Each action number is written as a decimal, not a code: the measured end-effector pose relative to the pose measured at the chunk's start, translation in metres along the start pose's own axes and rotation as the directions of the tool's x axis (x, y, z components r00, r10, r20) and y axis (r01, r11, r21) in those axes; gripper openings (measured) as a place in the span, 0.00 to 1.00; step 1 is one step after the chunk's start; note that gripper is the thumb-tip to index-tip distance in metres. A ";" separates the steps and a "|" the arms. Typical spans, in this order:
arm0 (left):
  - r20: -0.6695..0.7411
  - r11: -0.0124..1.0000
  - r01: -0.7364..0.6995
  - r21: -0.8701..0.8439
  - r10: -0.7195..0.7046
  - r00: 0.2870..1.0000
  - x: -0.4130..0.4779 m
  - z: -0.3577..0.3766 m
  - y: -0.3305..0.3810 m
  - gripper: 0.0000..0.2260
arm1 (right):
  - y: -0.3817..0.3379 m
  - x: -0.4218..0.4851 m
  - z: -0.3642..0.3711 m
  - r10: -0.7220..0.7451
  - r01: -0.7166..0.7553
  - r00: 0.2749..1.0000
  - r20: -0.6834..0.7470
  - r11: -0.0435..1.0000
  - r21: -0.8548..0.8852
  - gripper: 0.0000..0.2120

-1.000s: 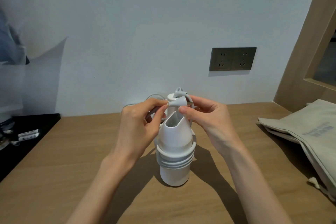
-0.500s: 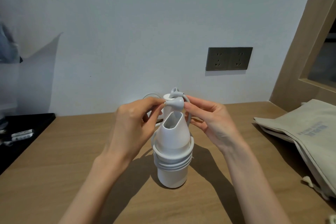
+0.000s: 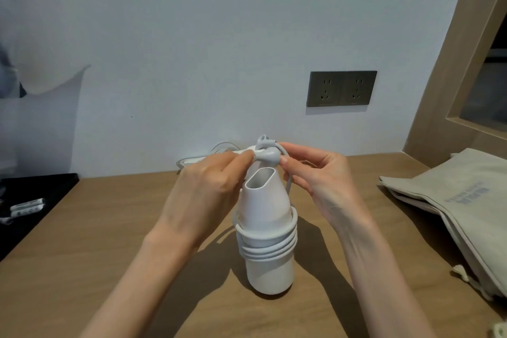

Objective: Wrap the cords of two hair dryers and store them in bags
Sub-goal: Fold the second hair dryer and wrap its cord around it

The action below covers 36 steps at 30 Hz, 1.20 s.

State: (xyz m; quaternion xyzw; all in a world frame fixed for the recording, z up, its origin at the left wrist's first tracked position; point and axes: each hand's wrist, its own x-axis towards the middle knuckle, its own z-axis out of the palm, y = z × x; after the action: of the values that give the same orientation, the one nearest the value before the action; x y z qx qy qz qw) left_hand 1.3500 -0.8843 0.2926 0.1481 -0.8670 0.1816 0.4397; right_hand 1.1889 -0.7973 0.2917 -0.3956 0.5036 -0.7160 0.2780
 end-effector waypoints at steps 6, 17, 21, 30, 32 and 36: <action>0.017 0.997 -0.070 0.015 0.069 0.997 0.000 0.009 0.001 0.13 | -0.002 -0.003 0.002 -0.123 0.111 0.989 -0.081 0.985 -0.132 0.12; -0.036 0.985 -0.152 0.085 0.156 0.987 -0.002 0.016 0.008 0.17 | -0.005 0.004 -0.026 0.308 -0.305 0.939 0.152 0.951 -0.044 0.11; -0.027 0.981 -0.185 0.056 0.187 0.982 -0.003 0.017 0.003 0.16 | -0.002 0.004 -0.021 0.262 -0.259 0.957 0.120 0.965 -0.041 0.06; -0.014 0.974 -0.213 0.080 0.215 0.977 -0.004 0.018 -0.002 0.16 | 0.000 0.000 -0.009 0.155 -0.155 0.988 0.007 0.986 -0.060 0.06; -0.005 0.972 -0.221 0.084 0.222 0.975 -0.002 0.017 -0.003 0.16 | 0.001 0.000 -0.006 0.112 -0.113 0.994 -0.021 0.991 -0.077 0.06; 0.012 0.959 -0.257 0.118 0.258 0.966 -0.001 0.016 -0.003 0.16 | -0.001 -0.003 -0.005 0.064 -0.069 0.996 -0.055 0.993 -0.094 0.06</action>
State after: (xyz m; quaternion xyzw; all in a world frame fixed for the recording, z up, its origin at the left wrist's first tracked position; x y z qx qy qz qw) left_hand 1.3398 -0.8941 0.2837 0.0594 -0.8658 0.2886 0.4044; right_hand 1.1861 -0.7921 0.2912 -0.3728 0.5573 -0.6913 0.2693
